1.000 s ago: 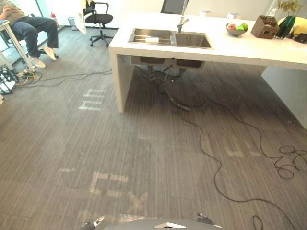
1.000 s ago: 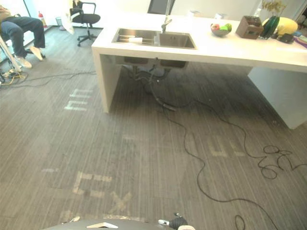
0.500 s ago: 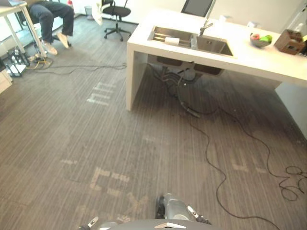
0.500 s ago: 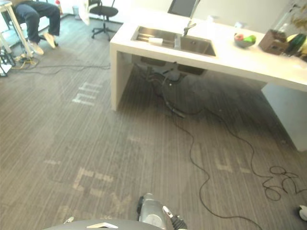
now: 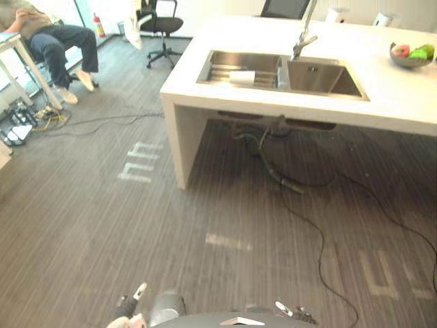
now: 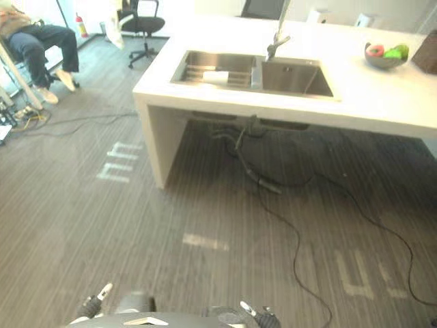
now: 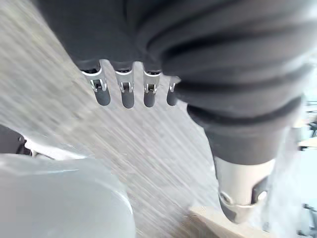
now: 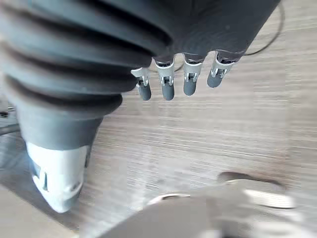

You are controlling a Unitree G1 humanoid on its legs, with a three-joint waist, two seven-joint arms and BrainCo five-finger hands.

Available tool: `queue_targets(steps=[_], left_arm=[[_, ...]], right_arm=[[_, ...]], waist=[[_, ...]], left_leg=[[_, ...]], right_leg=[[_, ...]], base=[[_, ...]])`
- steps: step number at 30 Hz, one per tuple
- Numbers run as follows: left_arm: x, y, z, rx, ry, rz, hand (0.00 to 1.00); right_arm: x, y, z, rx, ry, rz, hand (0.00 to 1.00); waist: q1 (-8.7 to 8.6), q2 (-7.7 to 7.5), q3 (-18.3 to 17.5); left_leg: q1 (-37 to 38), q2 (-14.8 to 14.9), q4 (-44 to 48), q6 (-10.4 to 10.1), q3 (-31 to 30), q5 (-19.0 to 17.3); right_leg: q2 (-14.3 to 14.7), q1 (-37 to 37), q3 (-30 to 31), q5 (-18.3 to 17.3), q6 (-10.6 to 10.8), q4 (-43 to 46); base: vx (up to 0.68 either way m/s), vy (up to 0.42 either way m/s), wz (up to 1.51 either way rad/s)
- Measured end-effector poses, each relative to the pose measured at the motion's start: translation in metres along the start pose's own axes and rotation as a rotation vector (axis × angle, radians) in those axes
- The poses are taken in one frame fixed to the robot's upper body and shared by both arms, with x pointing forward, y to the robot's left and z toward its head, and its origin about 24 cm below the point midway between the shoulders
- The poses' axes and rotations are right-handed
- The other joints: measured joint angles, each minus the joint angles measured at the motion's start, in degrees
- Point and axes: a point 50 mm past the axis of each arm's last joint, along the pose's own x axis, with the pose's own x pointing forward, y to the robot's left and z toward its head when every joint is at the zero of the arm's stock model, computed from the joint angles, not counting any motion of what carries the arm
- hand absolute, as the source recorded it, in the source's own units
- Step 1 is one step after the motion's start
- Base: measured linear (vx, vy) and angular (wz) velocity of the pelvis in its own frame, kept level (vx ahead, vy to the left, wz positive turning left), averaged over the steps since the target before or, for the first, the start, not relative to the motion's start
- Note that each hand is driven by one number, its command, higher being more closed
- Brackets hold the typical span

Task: Walk over to the sink, pick up the cup, carry it to the dishwasher, place the cup inside the dishwasher, then close the dishwasher door

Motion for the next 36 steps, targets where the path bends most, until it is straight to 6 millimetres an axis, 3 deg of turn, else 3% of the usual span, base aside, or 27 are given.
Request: queue_targets(steps=[2,3,5,6,7,8,9,10,12,13,15,16,17,18,19,20,21,23,26,28,29,30,31,32,34,36], left_arm=[[0.001,-0.006,0.012,0.024,-0.060,-0.017,0.00],[0.002,-0.014,0.023,0.043,-0.116,-0.044,0.00],[0.000,-0.034,0.033,0.111,-0.192,-0.106,0.00],[-0.004,-0.044,0.036,0.140,-0.245,-0.128,0.00],[-0.006,-0.049,0.036,0.155,-0.276,-0.142,0.00],[-0.008,-0.055,0.048,0.177,-0.346,-0.144,0.00],[-0.011,-0.061,0.059,0.181,-0.406,-0.150,0.00],[-0.018,-0.081,0.078,0.207,-0.516,-0.200,0.00],[-0.040,-0.111,0.107,0.233,-0.686,-0.311,0.00],[-0.062,-0.130,0.128,0.215,-0.813,-0.391,0.00],[-0.095,-0.151,0.158,0.179,-0.987,-0.494,0.00],[-0.119,-0.159,0.176,0.187,-1.108,-0.546,0.00],[-0.139,-0.160,0.189,0.186,-1.212,-0.573,0.00],[-0.148,-0.159,0.194,0.185,-1.260,-0.573,0.00],[-0.162,-0.161,0.200,0.183,-1.335,-0.565,0.00],[-0.173,-0.165,0.203,0.197,-1.402,-0.545,0.00],[-0.179,-0.168,0.205,0.205,-1.431,-0.546,0.00],[-0.197,-0.178,0.212,0.244,-1.545,-0.554,0.00],[-0.209,-0.185,0.221,0.272,-1.631,-0.575,0.00],[-0.218,-0.184,0.225,0.282,-1.669,-0.590,0.00],[-0.221,-0.183,0.226,0.289,-1.676,-0.591,0.00],[-0.222,-0.184,0.226,0.314,-1.669,-0.605,0.00],[-0.222,-0.185,0.225,0.320,-1.661,-0.609,0.00],[-0.222,-0.190,0.222,0.339,-1.631,-0.640,0.00],[-0.226,-0.201,0.215,0.375,-1.602,-0.718,0.00],[-0.227,-0.205,0.212,0.411,-1.577,-0.755,0.00]], right_arm=[[0.003,0.004,0.010,0.012,-0.044,0.014,0.00],[0.005,0.008,0.019,0.025,-0.076,0.027,0.00],[0.005,0.011,0.026,0.043,-0.109,0.035,0.00],[0.004,0.009,0.026,0.043,-0.119,0.031,0.00],[0.005,0.010,0.028,0.040,-0.125,0.031,0.00],[0.006,0.019,0.031,0.040,-0.122,0.054,0.00],[0.007,0.025,0.035,0.034,-0.133,0.072,0.00],[0.007,0.031,0.036,0.025,-0.131,0.085,0.00],[0.009,0.033,0.034,0.021,-0.092,0.087,0.00],[0.010,0.030,0.028,0.028,-0.059,0.077,0.00],[0.008,0.022,0.013,0.038,0.001,0.051,0.00],[0.006,0.018,0.003,0.068,0.039,0.027,0.00],[0.003,0.014,-0.005,0.121,0.061,-0.004,0.00],[0.002,0.013,-0.006,0.123,0.062,-0.008,0.00],[0.001,0.010,-0.008,0.133,0.052,-0.020,0.00],[0.000,0.009,-0.010,0.137,0.047,-0.028,0.00],[0.000,0.009,-0.010,0.140,0.042,-0.031,0.00],[-0.002,0.012,-0.013,0.148,0.045,-0.043,0.00],[-0.007,0.012,-0.026,0.153,0.090,-0.071,0.00],[-0.012,0.008,-0.040,0.142,0.154,-0.102,0.00],[-0.015,0.011,-0.046,0.122,0.175,-0.098,0.00],[-0.017,0.013,-0.051,0.086,0.205,-0.090,0.00],[-0.017,0.011,-0.051,0.075,0.208,-0.091,0.00],[-0.015,0.003,-0.049,0.044,0.207,-0.103,0.00],[-0.013,-0.006,-0.047,0.015,0.222,-0.115,0.00],[-0.012,-0.008,-0.047,0.012,0.250,-0.102,0.00]], waist=[[0.65,-0.80,0.32],[1.38,-1.30,0.81],[1.36,-1.58,1.21],[1.78,-0.86,1.12],[2.04,-0.51,1.26],[1.99,-2.04,1.49],[1.59,-3.28,1.56],[0.98,-4.54,1.68],[0.83,-5.28,1.37],[0.87,-5.37,1.28],[0.63,-5.02,1.16],[0.68,-5.01,1.15],[0.76,-5.04,1.25],[0.75,-4.93,1.36],[0.60,-4.14,1.52],[-0.32,-3.74,1.30],[-0.74,-3.30,1.15],[-2.50,-3.50,0.97],[-2.92,-3.42,0.53],[-2.97,-2.71,-1.73],[-2.92,-3.66,-2.89],[-3.04,-3.63,-4.31],[-2.96,-3.14,-4.54],[-3.01,-1.10,-5.09],[-3.22,1.14,-5.41],[-3.22,1.47,-5.67]], left_leg=[[-3.08,-0.49,-6.68,0.03,1.46,-1.30],[-5.03,-0.51,-15.61,0.17,3.68,-1.93],[-3.37,-2.03,-39.43,0.62,6.03,0.68],[-0.29,-2.89,-55.35,-1.25,3.25,3.15],[0.20,-3.03,-56.58,-1.64,2.71,8.93],[0.34,-5.11,-55.59,0.00,2.41,10.64],[-0.01,-6.05,-55.24,0.65,2.26,10.04],[-1.15,-7.38,-54.11,1.78,1.86,9.32],[-1.24,-8.76,-52.66,3.75,1.58,8.10],[-0.02,-10.32,-51.94,5.27,1.69,7.06],[2.95,-12.87,-52.28,7.21,1.85,5.40],[5.75,-14.30,-53.52,8.08,2.38,4.29],[9.95,-15.30,-56.67,8.17,2.99,3.70],[11.94,-15.51,-57.99,8.13,3.44,3.55],[15.79,-15.34,-60.26,8.11,3.45,2.88],[18.42,-14.64,-62.38,7.97,3.25,2.47],[19.61,-14.28,-63.12,7.96,3.05,2.33],[23.58,-13.14,-65.55,7.43,2.53,2.28],[26.02,-11.04,-64.87,6.02,2.17,0.48],[25.85,-8.23,-61.63,3.05,1.86,-3.23],[25.62,-7.63,-59.86,1.34,1.74,-4.93],[25.30,-5.18,-57.30,-1.15,1.79,-7.93],[25.38,-4.38,-57.12,-1.44,1.81,-8.10],[25.48,-1.94,-57.00,-1.94,1.83,-8.34],[26.43,-0.09,-57.61,-3.23,1.85,-7.34],[25.98,0.72,-54.34,-3.84,1.82,-6.21]], right_leg=[[-1.13,2.51,0.35,-0.66,0.96,-1.71],[-2.45,4.64,1.46,-1.91,2.21,-2.73],[-4.58,7.42,2.41,-4.90,4.02,-2.71],[-4.84,8.74,4.27,-8.16,5.59,-2.12],[-4.59,9.27,5.57,-10.03,5.97,-1.71],[-5.90,9.01,8.46,-12.00,3.70,0.00],[-5.98,8.44,10.08,-11.93,3.61,1.46],[-6.01,6.47,10.83,-11.31,3.60,4.56],[-7.09,4.26,11.74,-10.11,4.14,10.38],[-8.00,3.06,11.64,-9.54,5.46,16.06],[-10.14,-1.14,11.39,-5.50,12.23,29.22],[-11.78,-5.77,11.96,2.39,18.24,39.77],[-13.60,-10.37,11.58,11.79,17.54,49.03],[-14.34,-12.98,10.33,11.56,15.33,53.53],[-14.73,-17.37,7.06,8.57,10.74,59.57],[-14.17,-20.48,2.85,5.16,8.50,60.54],[-13.77,-21.73,1.19,3.56,8.04,59.48],[-13.90,-23.53,-5.20,-1.15,8.08,47.67],[-13.87,-22.16,-7.55,-1.88,6.95,31.13],[-13.29,-20.62,-3.97,2.65,4.67,14.97],[-12.74,-19.51,-1.19,8.99,4.39,9.75],[-10.67,-16.62,3.17,11.71,7.97,4.99],[-10.00,-16.31,2.94,11.28,7.81,4.30],[-7.66,-15.20,2.20,10.75,7.07,2.00],[-5.48,-14.03,1.45,9.93,5.95,0.45],[-4.19,-13.14,2.32,8.16,5.12,0.26]], base=[[0.37,0.024,-0.42],[0.57,0.161,-0.45],[0.57,0.230,-0.40],[0.37,0.210,-0.47],[0.45,0.290,-0.55],[0.34,0.247,-0.22],[0.42,0.265,0.11],[0.47,0.280,0.38],[0.40,0.238,0.32],[0.33,0.175,0.25],[0.35,0.179,0.25],[0.34,0.148,0.00],[0.34,0.140,-0.13],[0.33,0.130,-0.31],[0.28,0.111,-0.20],[0.28,0.095,-0.08],[0.28,0.039,0.15],[0.33,-0.051,0.28],[0.38,-0.140,0.19],[0.56,-0.266,-0.01],[0.58,-0.392,-0.11],[0.38,-0.286,-0.12],[0.42,-0.376,-0.20],[0.29,-0.251,-0.16],[0.33,-0.285,-0.10],[0.20,-0.208,-0.24]])
